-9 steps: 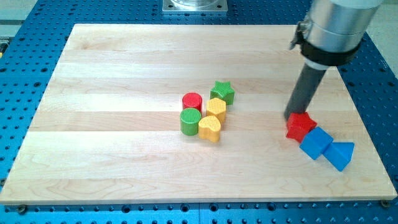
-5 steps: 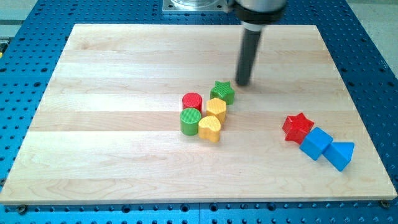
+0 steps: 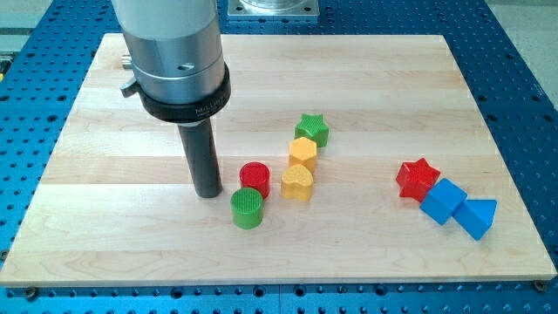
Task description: Move the red circle diagonally to the hexagon
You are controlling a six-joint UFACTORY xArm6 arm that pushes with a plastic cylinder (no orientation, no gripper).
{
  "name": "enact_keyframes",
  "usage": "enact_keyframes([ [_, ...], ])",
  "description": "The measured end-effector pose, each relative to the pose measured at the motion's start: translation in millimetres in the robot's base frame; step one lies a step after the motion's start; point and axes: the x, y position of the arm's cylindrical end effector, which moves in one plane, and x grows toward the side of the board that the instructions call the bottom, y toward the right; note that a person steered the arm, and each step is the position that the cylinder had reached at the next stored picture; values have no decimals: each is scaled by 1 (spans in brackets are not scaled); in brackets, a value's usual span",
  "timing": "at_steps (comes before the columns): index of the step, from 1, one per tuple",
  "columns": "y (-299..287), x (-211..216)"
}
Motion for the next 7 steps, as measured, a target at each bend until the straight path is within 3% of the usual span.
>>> enact_keyframes([
  [1, 22, -4],
  [3, 135, 9],
  [4, 145, 41],
  [5, 118, 43],
  [6, 131, 60],
  [7, 189, 69],
])
